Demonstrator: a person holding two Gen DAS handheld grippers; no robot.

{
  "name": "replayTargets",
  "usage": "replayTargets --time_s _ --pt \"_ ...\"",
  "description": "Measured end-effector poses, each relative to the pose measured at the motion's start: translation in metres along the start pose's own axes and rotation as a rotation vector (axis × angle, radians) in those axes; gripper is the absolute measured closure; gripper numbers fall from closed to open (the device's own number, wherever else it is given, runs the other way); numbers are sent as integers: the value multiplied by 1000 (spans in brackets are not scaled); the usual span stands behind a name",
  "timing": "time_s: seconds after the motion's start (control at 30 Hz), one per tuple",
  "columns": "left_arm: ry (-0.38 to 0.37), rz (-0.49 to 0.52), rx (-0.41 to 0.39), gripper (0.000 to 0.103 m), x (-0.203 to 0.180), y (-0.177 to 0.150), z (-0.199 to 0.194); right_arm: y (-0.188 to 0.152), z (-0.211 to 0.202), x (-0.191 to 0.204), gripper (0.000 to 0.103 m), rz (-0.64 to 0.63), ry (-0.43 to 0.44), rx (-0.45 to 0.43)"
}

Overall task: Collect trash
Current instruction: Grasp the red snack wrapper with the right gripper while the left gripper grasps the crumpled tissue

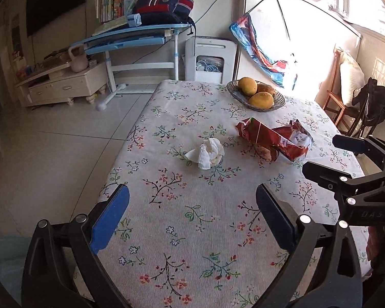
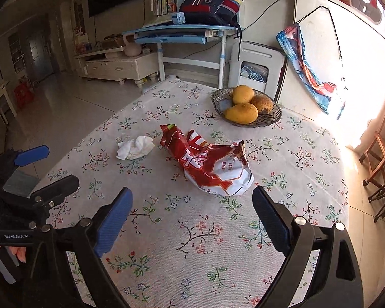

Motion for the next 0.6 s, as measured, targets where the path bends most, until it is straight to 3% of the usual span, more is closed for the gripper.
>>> replayTargets --time_s 0.2,0.6 --pt "9 -13 33 7 7 15 38 4 31 -5 13 -32 -27 36" --pt "10 -23 60 7 13 37 82 15 52 8 13 -109 -20 45"
Point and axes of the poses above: each gripper's, at about its wrist camera, not at the fingertips, and z roughly the way its jaws point, x to its left, y to its top, the point moved 5 cm from there along z, roughly the way its jaws point, and after that the axes turned 11 degrees about -y, right-handed, at the moved point
